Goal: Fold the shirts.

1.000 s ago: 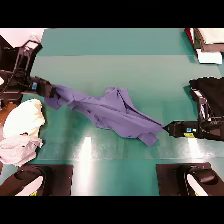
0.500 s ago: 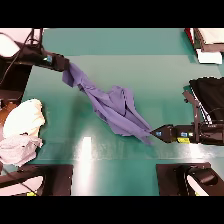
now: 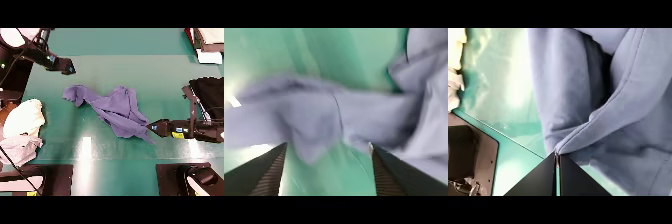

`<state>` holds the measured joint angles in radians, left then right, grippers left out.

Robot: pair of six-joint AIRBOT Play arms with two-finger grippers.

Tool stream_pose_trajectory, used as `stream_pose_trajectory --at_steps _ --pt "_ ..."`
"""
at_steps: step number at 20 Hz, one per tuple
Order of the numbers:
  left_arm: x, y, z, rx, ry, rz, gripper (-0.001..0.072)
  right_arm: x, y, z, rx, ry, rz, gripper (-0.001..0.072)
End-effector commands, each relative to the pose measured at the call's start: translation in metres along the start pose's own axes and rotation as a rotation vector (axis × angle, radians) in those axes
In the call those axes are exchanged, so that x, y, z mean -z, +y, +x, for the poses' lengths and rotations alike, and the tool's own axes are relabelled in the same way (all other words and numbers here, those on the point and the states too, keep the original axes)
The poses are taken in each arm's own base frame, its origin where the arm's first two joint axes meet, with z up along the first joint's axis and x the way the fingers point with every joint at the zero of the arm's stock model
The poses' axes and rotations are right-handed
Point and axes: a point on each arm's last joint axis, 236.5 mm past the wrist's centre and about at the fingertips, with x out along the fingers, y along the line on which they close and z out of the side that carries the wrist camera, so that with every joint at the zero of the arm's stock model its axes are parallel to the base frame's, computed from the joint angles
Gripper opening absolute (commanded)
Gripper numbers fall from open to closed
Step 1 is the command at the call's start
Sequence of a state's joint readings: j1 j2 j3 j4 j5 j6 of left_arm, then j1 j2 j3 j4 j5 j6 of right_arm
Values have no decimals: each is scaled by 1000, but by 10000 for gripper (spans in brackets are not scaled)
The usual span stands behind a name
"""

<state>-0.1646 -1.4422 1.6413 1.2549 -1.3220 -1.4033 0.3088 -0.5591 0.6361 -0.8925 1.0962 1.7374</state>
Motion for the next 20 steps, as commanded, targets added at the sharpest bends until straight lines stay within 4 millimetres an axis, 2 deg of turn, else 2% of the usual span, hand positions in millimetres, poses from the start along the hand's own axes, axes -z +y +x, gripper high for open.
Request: stream_pose_trajectory --at_steps 1,4,6,7,10,11,15,18,19,20 --pt "54 -19 33 118 161 -87 600 2 -13 17 31 63 43 18" --pt "92 -12 71 119 203 -161 601 6 -24 30 57 117 42 18" --pt "103 -7 82 112 212 -178 602 6 -27 33 63 129 46 18" --pt "98 -2 87 94 181 -176 602 6 -28 34 65 130 47 18" --pt "66 14 96 45 34 -181 602 6 -27 33 64 130 45 18" --pt "62 16 101 44 18 -190 602 6 -26 32 61 125 43 18" --pt "72 1 138 153 76 -262 601 2 -21 27 49 91 25 18" --pt "69 3 149 160 62 -291 599 -5 -14 19 32 39 1 18" --pt "66 5 149 156 50 -293 507 -6 -12 16 28 26 -6 18" --pt "65 6 149 153 44 -291 207 -6 -10 15 24 21 -11 18"
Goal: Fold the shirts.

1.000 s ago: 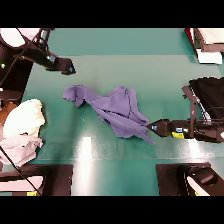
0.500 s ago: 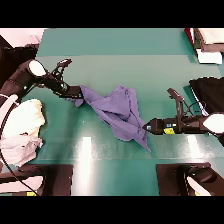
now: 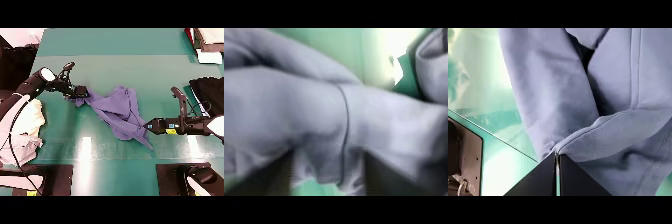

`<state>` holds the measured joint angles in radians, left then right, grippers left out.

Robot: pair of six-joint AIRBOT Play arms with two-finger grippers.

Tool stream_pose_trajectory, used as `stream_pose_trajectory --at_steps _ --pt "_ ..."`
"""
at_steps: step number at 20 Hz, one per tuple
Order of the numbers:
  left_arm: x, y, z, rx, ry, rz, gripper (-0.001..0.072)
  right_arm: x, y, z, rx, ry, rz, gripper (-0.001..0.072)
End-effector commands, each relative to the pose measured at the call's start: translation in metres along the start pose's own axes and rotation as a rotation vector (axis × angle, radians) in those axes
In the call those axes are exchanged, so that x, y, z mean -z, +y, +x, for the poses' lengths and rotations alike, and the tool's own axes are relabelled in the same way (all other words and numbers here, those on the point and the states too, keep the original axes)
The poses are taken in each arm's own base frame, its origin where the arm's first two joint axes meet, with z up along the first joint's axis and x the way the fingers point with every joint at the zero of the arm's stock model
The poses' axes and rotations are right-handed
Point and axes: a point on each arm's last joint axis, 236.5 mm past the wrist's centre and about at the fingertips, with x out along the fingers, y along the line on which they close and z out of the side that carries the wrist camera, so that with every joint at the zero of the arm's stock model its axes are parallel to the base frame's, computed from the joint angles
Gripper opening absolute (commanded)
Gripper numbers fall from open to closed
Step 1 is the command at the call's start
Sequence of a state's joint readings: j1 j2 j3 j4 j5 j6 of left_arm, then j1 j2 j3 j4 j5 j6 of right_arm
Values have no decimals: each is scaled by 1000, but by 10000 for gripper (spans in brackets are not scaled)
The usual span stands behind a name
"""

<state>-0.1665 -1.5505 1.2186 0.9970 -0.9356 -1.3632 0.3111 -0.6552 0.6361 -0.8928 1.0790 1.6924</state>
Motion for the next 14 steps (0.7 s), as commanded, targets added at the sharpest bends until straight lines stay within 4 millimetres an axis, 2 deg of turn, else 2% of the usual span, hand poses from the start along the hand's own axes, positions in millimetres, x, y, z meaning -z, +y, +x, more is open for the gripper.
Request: stream_pose_trajectory --at_steps 1,4,7,8,9,10,12,14 --pt "-9 1 6 11 -38 -18 27 -4 6 -7 -13 -37 -19 18" --pt "-14 -3 0 15 -43 -4 27 -2 2 -7 4 -30 -27 18" --pt "-23 -15 -25 -4 2 94 27 -8 -17 -15 110 -39 -101 22" --pt "-27 -21 -37 -7 19 135 27 -16 -22 -22 159 -57 -141 173" --pt "-31 -29 -48 1 25 180 27 -27 -24 -30 199 -82 -175 418" --pt "-36 -37 -59 10 23 222 27 -41 -24 -36 233 -107 -203 507" --pt "-47 -48 -75 19 3 251 27 -67 -16 -37 252 -113 -247 507" --pt "-52 -54 -82 23 -11 264 27 -96 -13 -21 259 -94 -254 507"
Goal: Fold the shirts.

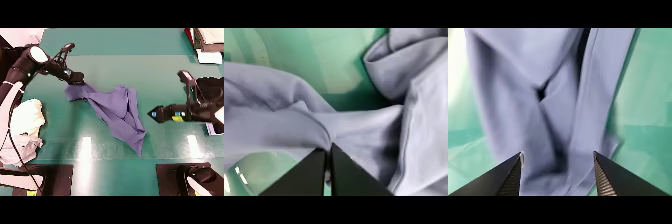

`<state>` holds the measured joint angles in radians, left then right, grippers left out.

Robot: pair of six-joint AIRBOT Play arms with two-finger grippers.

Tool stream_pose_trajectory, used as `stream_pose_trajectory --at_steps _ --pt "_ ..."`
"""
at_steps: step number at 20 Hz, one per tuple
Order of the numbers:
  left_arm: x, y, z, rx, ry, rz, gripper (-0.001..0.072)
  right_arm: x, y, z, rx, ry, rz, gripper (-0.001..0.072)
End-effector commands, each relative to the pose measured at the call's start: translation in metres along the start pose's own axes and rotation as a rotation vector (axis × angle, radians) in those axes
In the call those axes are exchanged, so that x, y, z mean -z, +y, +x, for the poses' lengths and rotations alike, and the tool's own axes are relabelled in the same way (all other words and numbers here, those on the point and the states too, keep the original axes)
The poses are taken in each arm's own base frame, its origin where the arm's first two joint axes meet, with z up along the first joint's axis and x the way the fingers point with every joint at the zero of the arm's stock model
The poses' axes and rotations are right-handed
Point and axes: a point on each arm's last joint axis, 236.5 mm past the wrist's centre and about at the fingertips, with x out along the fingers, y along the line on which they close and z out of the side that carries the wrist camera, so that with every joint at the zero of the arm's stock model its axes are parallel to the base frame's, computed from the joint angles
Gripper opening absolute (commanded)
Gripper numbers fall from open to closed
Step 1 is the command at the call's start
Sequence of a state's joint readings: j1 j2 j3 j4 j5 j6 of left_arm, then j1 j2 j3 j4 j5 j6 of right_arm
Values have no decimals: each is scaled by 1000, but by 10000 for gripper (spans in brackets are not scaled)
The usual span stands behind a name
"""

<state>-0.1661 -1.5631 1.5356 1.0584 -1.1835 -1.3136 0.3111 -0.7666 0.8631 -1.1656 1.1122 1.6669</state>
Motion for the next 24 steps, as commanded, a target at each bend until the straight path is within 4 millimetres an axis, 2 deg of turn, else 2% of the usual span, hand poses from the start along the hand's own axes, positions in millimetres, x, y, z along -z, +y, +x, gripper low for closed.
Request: stream_pose_trajectory --at_steps 1,3,7,10,12,17,19,20,21,23,24 --pt "-6 -10 -17 6 12 48 27 -49 -9 24 57 1 -51 507" --pt "0 -10 -17 10 35 48 27 -73 -16 60 69 47 -48 507" --pt "2 -11 -17 13 47 45 28 -104 -14 151 -15 177 14 507" --pt "3 -11 -17 13 47 45 28 -119 -8 195 -80 218 62 505" --pt "2 -11 -17 13 46 44 27 -121 -11 209 -82 249 61 502" --pt "2 -11 -17 12 44 44 28 -128 -12 228 -89 290 65 487" --pt "2 -11 -17 13 46 44 28 -124 -11 232 -91 311 59 358" --pt "3 -11 -17 14 50 44 28 -121 -8 234 -93 319 54 158" --pt "4 -11 -17 15 54 44 28 -122 -8 235 -94 315 39 17" --pt "5 -12 -18 16 58 41 27 -130 -3 231 -85 276 6 15" --pt "2 -12 -23 6 46 49 27 -140 0 221 -75 240 -14 15"
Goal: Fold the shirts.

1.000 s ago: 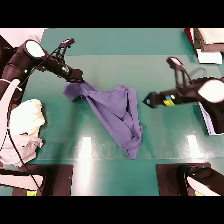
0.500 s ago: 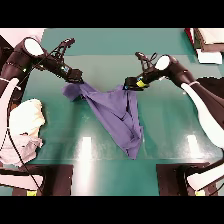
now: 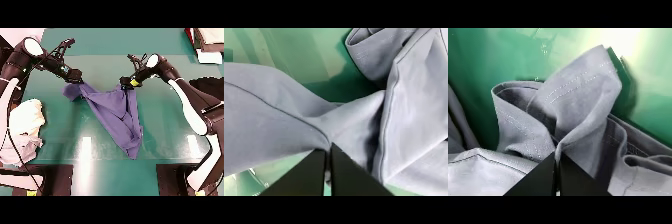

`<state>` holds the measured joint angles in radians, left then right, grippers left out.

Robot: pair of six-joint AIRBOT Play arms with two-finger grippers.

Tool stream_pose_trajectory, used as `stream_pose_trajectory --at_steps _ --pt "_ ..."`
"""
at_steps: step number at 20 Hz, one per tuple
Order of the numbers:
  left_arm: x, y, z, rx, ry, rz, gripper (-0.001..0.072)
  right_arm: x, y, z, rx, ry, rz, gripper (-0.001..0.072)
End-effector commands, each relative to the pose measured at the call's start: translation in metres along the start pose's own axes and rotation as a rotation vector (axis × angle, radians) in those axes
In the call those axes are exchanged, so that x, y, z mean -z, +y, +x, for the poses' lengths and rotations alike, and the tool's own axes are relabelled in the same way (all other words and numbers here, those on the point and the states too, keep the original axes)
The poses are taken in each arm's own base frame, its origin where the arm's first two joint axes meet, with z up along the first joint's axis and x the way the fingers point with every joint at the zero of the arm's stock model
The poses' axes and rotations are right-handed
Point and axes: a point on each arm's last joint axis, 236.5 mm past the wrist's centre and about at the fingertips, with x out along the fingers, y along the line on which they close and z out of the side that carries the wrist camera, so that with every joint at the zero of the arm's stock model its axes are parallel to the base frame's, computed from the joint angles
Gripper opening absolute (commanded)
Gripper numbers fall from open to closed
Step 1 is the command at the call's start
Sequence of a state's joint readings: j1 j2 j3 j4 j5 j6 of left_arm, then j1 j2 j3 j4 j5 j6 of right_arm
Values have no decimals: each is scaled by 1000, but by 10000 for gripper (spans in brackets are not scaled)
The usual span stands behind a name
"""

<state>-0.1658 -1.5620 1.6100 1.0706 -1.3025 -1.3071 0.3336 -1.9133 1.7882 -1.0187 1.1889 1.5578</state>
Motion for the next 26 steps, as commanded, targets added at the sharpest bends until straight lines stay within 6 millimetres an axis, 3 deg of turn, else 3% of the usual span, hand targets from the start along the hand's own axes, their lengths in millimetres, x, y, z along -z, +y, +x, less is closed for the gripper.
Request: stream_pose_trajectory --at_steps 1,2,4,6,7,9,11,13,15,17,19,21,23,24,26 --pt "-9 -1 -18 -35 -42 21 26 -19 11 -29 36 -98 -70 15" --pt "-25 -3 -41 -75 -111 43 27 -31 19 -57 56 -174 -111 15" --pt "-61 -19 -112 -166 -303 131 26 -51 39 -131 84 -345 -173 15" --pt "-87 -54 -207 -238 -538 227 27 -58 70 -216 68 -531 -218 15" --pt "-91 -74 -251 -259 -642 267 27 -55 87 -261 61 -630 -254 15" --pt "-84 -118 -334 -276 -832 340 26 -40 123 -338 45 -804 -331 15" --pt "-63 -154 -400 -286 -994 393 27 -11 158 -397 25 -931 -411 15" --pt "-37 -181 -447 -293 -1118 430 27 19 179 -441 35 -1021 -473 15" --pt "-13 -202 -483 -295 -1218 460 27 47 193 -471 54 -1086 -524 15" --pt "6 -216 -507 -292 -1287 479 26 69 204 -493 43 -1130 -552 15" --pt "14 -228 -518 -267 -1323 494 26 83 209 -505 29 -1156 -557 15" --pt "13 -232 -514 -240 -1318 503 26 85 207 -500 23 -1127 -537 15" --pt "-5 -219 -492 -235 -1263 479 26 77 194 -468 26 -1015 -483 15" --pt "-20 -207 -470 -228 -1206 458 26 71 185 -446 33 -937 -445 15" --pt "-48 -178 -400 -184 -1017 405 26 59 159 -390 63 -749 -373 15"
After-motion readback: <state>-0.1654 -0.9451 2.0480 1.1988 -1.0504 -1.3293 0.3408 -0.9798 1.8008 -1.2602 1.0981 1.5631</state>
